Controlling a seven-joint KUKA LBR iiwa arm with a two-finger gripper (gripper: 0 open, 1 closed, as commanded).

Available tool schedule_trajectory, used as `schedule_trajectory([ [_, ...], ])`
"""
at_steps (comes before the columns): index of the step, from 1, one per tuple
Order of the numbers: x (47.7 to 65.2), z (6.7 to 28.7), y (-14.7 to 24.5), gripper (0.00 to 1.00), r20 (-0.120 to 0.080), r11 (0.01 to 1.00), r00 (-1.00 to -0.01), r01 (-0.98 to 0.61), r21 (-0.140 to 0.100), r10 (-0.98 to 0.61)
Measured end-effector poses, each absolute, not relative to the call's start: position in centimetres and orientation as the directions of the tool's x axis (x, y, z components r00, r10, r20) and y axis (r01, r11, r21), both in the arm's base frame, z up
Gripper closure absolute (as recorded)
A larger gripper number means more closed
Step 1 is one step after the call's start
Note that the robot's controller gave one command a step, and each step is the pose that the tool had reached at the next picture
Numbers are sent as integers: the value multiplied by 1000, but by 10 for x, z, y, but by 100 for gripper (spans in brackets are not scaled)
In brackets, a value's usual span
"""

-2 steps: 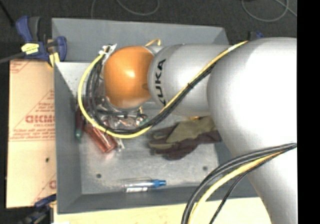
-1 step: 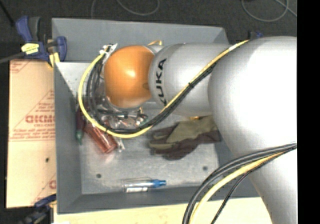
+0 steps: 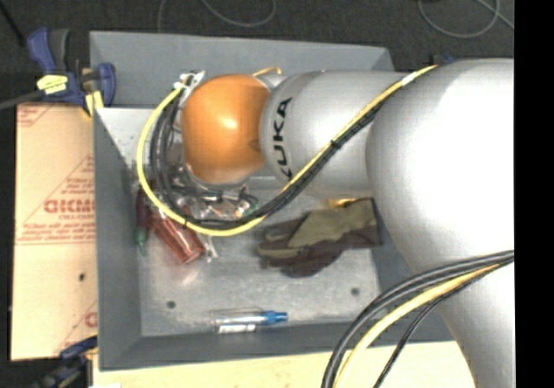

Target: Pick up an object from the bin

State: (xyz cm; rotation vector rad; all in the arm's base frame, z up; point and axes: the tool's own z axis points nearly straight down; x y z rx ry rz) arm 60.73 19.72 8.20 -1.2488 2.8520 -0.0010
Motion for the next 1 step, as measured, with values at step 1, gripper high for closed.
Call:
schedule_trajectory([
  [1, 609, 94, 197, 100, -29, 674, -673, -739, -15, -739],
])
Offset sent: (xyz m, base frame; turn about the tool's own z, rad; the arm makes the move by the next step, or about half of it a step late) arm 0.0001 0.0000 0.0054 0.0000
